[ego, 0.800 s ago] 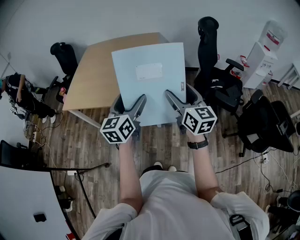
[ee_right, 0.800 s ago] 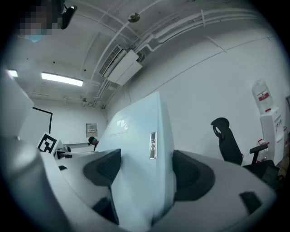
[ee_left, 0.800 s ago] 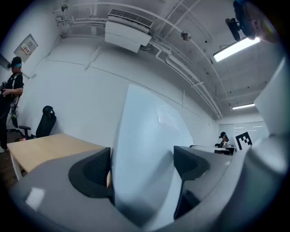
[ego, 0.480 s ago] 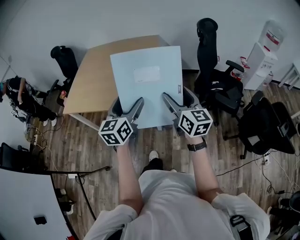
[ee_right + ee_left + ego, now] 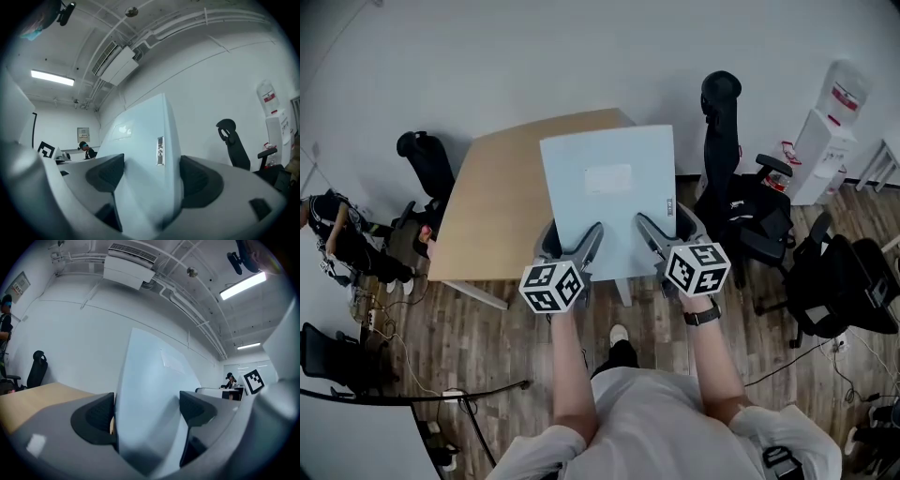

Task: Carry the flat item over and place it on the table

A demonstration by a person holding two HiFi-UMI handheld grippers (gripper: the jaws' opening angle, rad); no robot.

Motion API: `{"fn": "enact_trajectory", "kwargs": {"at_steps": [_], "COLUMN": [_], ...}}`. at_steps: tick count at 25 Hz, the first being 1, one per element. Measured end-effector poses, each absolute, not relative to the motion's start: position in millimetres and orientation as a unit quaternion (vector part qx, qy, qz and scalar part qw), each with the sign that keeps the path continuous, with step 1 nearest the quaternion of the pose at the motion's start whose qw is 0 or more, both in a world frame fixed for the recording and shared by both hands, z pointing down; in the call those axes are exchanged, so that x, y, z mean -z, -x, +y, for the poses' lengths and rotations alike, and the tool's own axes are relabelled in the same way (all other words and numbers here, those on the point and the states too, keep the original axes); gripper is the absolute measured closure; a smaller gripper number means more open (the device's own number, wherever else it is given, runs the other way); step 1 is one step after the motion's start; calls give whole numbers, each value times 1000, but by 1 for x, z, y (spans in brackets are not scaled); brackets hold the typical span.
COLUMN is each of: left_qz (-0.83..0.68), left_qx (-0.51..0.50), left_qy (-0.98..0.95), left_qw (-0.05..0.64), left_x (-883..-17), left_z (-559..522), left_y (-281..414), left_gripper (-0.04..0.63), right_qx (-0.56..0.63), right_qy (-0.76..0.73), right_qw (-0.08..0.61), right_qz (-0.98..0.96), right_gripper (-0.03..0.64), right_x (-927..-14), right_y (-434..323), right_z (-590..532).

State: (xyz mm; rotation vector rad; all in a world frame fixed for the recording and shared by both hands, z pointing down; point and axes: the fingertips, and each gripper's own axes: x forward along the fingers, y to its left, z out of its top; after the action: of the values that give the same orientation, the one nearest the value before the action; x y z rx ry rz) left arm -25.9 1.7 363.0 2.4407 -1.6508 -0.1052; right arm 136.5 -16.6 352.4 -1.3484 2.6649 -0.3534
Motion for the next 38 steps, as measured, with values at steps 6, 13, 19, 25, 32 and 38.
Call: {"fn": "enact_trajectory", "kwargs": {"at_steps": [6,13,19,25,32,38], "left_qz": [-544,-533,-521,-517,-509,-517], "left_qx": [46,33,37,32,10,-5], "left_qy": [-829,-836,-843,-842,-834,-826], "left_qw": [117,127,132,151,212,224], "left_x": [-364,-378,-383,-409,-469,-492], "left_z": [-71,-142,-193,-226,-243,-268], "left_y": [61,98,129,146,150,160], "left_gripper": [155,155,155,156,156,156], "right_qx": [115,137,134,152,199,221], "right_qy": [473,488,499,505,511,502], "right_qw": [48,37,31,15,-31,-33], "right_qz": [872,861,856,850,836,835], "right_gripper": [278,275,273,273,273,273], "right_x": [-347,-360,-364,-391,-447,-475], "right_y": [-102,-64,-33,-16,-11,-3], "right_z": [-83,-149,-196,-229,-247,-276]}}
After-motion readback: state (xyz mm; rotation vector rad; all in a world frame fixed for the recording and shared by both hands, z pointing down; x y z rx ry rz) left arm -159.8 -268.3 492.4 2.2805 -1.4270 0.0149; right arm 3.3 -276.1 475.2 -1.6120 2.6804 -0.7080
